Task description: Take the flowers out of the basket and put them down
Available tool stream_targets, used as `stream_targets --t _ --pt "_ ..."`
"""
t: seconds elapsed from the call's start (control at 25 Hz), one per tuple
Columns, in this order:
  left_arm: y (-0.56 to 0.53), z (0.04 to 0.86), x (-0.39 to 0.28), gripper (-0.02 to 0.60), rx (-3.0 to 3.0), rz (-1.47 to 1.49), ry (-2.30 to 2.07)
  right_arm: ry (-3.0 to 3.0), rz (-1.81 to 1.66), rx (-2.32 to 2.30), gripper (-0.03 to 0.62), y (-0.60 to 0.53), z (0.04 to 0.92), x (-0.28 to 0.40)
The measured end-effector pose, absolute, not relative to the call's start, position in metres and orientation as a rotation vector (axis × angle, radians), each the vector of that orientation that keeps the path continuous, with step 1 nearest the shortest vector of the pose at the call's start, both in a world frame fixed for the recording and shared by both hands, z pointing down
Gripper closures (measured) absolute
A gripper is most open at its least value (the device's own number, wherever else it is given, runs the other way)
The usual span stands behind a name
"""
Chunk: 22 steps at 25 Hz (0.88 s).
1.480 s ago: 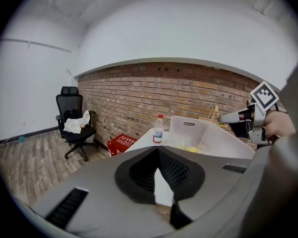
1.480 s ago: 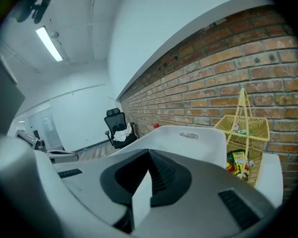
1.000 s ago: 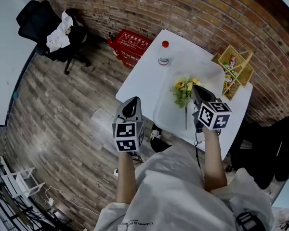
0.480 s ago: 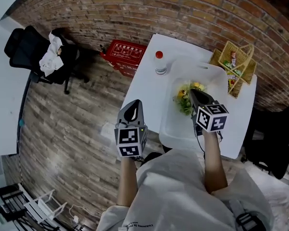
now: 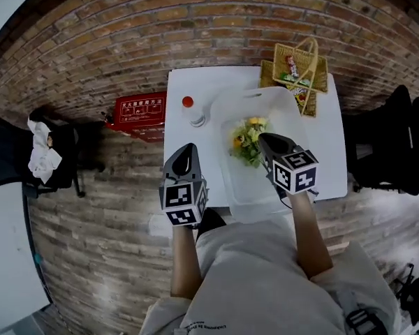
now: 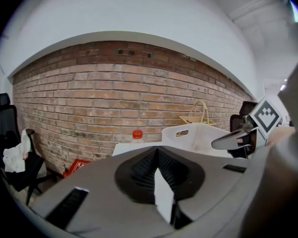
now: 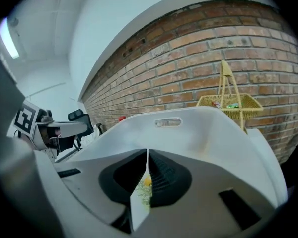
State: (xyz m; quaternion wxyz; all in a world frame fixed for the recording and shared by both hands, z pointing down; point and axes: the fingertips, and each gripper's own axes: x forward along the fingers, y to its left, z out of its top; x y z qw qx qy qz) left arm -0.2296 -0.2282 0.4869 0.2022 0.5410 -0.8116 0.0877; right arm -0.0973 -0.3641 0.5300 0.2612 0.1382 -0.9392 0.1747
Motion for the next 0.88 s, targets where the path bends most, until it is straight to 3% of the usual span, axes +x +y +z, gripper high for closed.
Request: stream_targets --t 0.32,0.68,0.88 --pt "-0.267 0.487 -0.248 0.557 1.816 0.246 -2.052 -2.449 0.273 0.585 0.549 -0.381 0.539 -0.086" --pt "-0.282 0.509 -0.235 0.557 2.004 0.188 -1.844 -2.136 0.193 0.479 0.546 -0.381 0.617 -0.068" --pt "-0.271 0.526 -0.236 0.557 2.012 0.209 -1.783 -1.964 0.21 0.36 0.475 -0.356 0.657 -0.047"
